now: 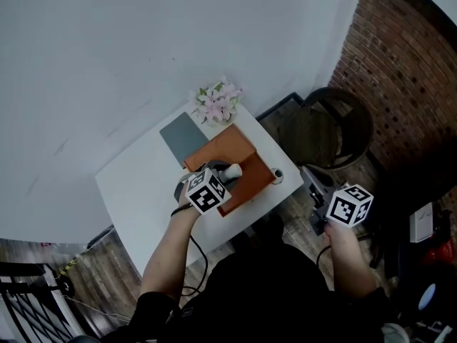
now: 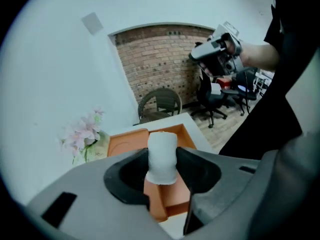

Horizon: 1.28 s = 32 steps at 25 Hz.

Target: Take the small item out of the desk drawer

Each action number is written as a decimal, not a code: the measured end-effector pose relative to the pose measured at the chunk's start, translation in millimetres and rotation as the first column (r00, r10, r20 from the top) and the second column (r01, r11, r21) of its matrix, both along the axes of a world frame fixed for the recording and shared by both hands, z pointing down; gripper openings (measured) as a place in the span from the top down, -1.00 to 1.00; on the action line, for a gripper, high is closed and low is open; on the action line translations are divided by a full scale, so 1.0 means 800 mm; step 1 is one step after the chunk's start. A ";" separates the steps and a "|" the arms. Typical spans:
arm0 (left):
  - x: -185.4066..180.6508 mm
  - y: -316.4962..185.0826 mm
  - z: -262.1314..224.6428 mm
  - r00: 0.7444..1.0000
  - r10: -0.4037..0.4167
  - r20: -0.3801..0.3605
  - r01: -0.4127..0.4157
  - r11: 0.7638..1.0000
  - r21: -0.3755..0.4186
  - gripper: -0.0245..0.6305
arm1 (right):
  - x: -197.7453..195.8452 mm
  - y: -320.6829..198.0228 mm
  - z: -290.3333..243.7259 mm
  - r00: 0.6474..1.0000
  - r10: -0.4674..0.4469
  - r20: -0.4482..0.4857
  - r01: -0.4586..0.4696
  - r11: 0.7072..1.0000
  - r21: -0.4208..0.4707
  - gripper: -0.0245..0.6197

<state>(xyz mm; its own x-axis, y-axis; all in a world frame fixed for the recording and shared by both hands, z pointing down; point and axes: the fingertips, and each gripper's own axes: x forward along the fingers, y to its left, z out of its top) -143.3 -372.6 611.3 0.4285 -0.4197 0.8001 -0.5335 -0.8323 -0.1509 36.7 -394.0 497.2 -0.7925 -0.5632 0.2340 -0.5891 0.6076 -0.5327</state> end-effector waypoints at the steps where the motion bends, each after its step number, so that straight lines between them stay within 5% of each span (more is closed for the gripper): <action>1: -0.005 -0.002 -0.012 0.999 -0.029 -0.038 0.029 1.000 0.012 0.37 | -0.004 -0.002 -0.004 1.000 -0.005 -0.002 0.005 1.000 0.009 0.91; 9: -0.035 0.003 -0.093 0.966 -0.144 -0.214 0.171 0.978 0.115 0.37 | -0.042 -0.002 -0.028 0.998 -0.061 -0.034 0.064 0.996 0.066 0.91; 13: -0.045 0.015 -0.139 0.921 -0.186 -0.344 0.240 0.963 0.122 0.37 | -0.064 0.008 -0.043 0.996 -0.072 -0.060 0.078 0.992 0.100 0.91; 22: -0.073 0.054 -0.205 0.795 -0.175 -0.580 0.311 0.940 0.144 0.37 | -0.078 0.044 -0.116 0.991 0.062 -0.115 -0.019 0.939 0.343 0.91; 28: -0.094 0.074 -0.236 0.743 -0.176 -0.646 0.355 0.922 0.156 0.37 | -0.079 0.069 -0.150 0.992 0.080 -0.096 -0.033 0.910 0.413 0.91; 32: -0.098 0.075 -0.248 0.735 -0.186 -0.652 0.382 0.908 0.172 0.37 | -0.073 0.066 -0.160 0.993 0.076 -0.096 -0.028 0.904 0.426 0.91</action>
